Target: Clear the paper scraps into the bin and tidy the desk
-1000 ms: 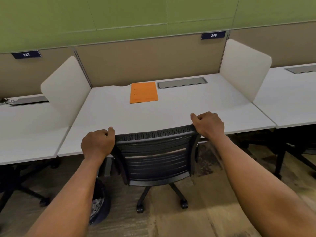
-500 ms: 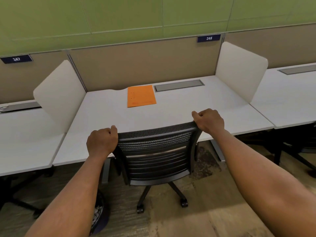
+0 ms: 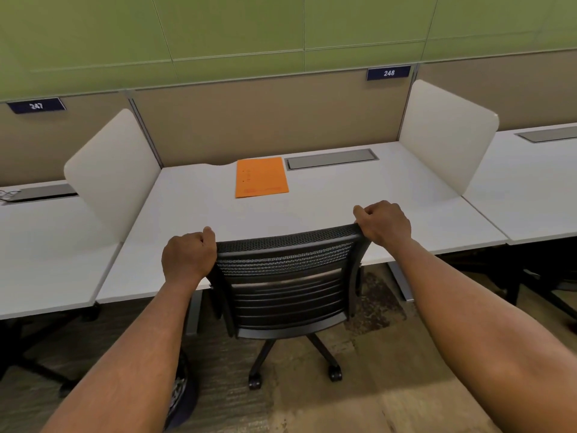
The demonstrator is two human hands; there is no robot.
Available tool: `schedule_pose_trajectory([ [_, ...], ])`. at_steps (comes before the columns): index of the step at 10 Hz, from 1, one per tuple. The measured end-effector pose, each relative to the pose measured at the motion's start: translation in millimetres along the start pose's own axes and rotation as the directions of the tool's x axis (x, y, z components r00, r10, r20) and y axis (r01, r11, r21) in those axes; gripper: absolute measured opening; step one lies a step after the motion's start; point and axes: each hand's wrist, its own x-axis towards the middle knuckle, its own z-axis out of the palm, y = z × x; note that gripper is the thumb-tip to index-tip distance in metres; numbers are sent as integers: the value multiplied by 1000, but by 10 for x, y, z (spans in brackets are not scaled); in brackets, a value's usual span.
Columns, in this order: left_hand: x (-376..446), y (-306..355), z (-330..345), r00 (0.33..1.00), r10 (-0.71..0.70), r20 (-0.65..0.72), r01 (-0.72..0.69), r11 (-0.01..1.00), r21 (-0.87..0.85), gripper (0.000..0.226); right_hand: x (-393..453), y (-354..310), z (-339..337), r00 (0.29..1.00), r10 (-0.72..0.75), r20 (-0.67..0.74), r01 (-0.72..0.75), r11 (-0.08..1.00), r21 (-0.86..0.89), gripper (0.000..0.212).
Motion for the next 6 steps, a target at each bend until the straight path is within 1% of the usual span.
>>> schedule_pose_trajectory([
  [1, -2, -8, -13, 1000, -12, 21, 12, 1000, -6, 63, -10, 16, 9, 1000, -16, 9, 16, 1000, -9, 50],
  [2, -10, 24, -35, 998, 0, 59, -2, 999, 40, 62, -33, -8, -9, 998, -59, 29, 60, 997, -53, 54],
  [3, -18, 22, -77, 993, 13, 122, -32, 988, 150, 65, -30, -18, -39, 992, -104, 76, 116, 977, -180, 59],
  [4, -36, 17, -135, 974, 26, 225, -81, 967, 241, 65, -38, -65, -96, 978, -164, 130, 199, 919, -340, 66],
  [5, -8, 97, -236, 953, 63, 297, -151, 947, 284, 65, -12, -123, -163, 956, -238, 170, 286, 885, -368, 67],
  [6, 38, 281, -405, 945, 82, 317, -176, 943, 283, 63, 0, -262, -298, 944, -288, 162, 327, 890, -318, 68],
])
